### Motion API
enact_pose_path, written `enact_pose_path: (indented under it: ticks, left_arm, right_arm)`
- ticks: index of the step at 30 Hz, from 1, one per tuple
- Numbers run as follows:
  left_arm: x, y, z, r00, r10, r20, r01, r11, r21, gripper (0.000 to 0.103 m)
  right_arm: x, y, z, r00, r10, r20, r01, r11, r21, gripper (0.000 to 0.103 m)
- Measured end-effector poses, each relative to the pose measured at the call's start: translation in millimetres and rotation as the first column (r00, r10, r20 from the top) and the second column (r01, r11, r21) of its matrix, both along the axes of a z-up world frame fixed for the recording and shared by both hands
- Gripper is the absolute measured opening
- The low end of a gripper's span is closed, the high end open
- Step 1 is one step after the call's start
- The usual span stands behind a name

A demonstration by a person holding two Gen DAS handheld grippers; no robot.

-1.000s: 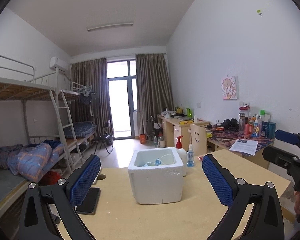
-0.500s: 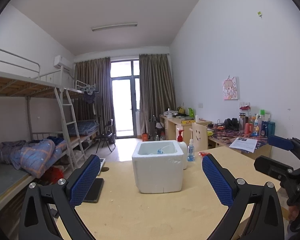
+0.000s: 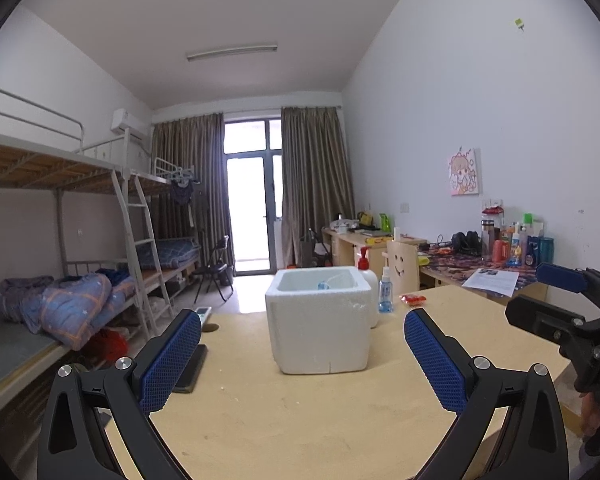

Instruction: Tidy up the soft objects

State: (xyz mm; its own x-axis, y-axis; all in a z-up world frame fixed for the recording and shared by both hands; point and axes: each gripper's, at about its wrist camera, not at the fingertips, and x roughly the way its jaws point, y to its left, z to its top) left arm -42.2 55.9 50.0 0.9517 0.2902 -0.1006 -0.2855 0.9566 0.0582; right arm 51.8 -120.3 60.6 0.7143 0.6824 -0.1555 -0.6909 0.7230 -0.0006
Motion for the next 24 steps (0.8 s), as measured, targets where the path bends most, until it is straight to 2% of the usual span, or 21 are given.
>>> enact_pose_path:
  ticks: [10, 15, 24]
  left_arm:
    - [11, 3, -28, 1.000, 0.011, -0.004, -0.011, 1.000, -0.017, 0.102]
    - [9, 8, -37, 1.000, 0.021, 0.012, -0.021, 0.999, -0.035, 0.102]
    - [12, 9, -50, 1.000, 0.006, -0.009, -0.006, 0.998, -0.064, 0.102]
  right_arm:
    - [8, -1, -23, 0.998, -0.063, -0.030, 0.062, 0.998, -0.009, 0.102]
    - [4, -1, -36, 0.994, -0.111, 0.000, 0.111, 0.994, -0.015, 0.102]
    - [8, -2, -52, 0.994, -0.095, -0.049, 0.095, 0.996, -0.003, 0.102]
